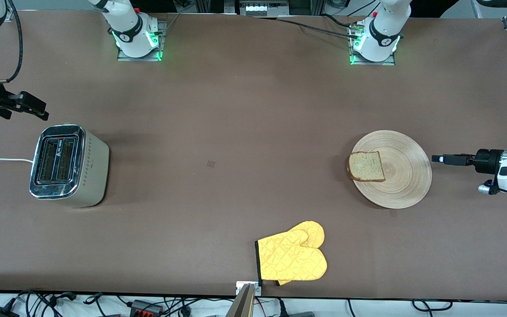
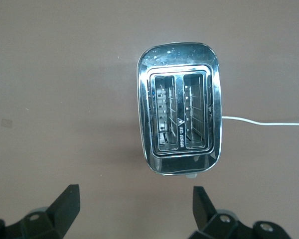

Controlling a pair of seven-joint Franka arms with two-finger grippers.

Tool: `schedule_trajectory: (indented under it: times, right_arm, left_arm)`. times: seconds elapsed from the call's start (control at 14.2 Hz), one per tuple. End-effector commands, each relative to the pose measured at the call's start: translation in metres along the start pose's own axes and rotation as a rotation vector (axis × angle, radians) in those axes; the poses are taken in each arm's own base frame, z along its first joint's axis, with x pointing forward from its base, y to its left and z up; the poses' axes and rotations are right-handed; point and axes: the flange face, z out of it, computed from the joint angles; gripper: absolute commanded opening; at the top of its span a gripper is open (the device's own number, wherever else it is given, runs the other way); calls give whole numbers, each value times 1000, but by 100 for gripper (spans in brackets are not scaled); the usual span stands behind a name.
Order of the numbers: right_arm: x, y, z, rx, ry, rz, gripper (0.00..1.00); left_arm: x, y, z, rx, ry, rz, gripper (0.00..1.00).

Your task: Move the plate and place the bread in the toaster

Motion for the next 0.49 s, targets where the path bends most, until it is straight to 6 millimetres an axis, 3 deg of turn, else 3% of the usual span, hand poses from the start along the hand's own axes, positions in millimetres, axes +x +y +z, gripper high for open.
schedule_trajectory:
  times: [0.0,0.42]
  right_arm:
    - [-1,2,-3,14,5,-12,100]
    - [-2,2,-2,14,-1,-12,100]
  left_arm:
    - [10,-18,6,-57,7,52,100]
    - [19,-30,16,-31,31,110,98]
